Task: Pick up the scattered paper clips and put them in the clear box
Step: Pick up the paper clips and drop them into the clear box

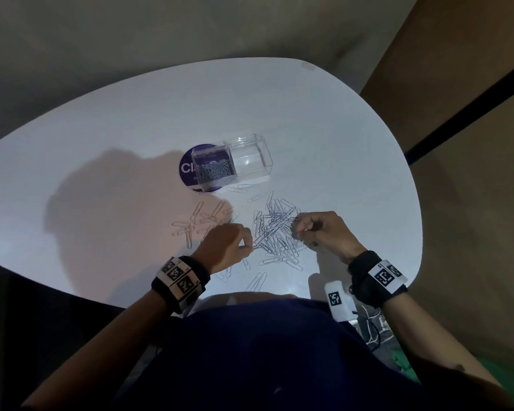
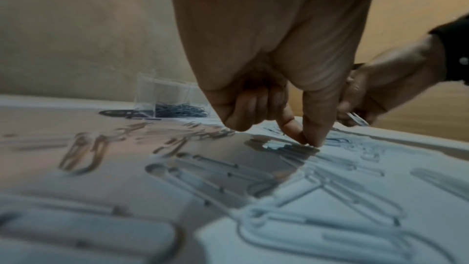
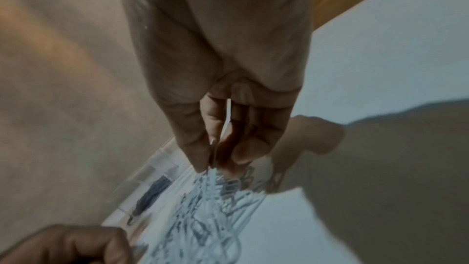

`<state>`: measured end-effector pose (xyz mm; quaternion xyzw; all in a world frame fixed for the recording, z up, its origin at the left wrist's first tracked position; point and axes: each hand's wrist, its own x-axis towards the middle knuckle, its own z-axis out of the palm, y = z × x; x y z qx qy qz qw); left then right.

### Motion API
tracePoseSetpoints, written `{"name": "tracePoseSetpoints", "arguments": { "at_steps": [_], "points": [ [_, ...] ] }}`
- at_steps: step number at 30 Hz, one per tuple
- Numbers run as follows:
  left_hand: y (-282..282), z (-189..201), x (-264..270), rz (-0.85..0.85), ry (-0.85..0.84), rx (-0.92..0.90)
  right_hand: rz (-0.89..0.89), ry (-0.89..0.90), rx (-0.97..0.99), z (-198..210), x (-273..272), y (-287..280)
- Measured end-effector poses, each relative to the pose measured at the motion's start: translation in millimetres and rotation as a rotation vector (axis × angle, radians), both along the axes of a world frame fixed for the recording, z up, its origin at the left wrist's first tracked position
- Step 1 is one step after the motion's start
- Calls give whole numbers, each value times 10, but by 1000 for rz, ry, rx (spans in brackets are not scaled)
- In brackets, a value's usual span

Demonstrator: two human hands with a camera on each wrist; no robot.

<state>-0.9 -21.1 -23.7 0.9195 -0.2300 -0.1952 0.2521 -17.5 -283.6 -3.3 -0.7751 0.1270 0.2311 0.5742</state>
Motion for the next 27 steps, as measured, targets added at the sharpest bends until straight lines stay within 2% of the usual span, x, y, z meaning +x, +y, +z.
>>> {"name": "tracePoseSetpoints", "arguments": {
  "at_steps": [4, 11, 18, 23, 25, 27],
  "points": [
    [75, 64, 44, 65, 124, -129, 235, -207, -342, -88, 6, 19],
    [105, 219, 116, 270, 542, -436, 410, -345, -539, -255, -103, 253],
    [106, 245, 171, 282, 674, -627, 282, -279, -340, -237, -60, 216],
    [82, 219, 220, 281, 750, -608, 171, -188, -165, -177, -73, 179],
    [13, 227, 230, 304, 766, -640, 44, -124, -56, -151, -74, 198],
    [-65, 224, 244, 317, 719, -525, -89, -33, 119, -130, -59, 215]
  ]
}}
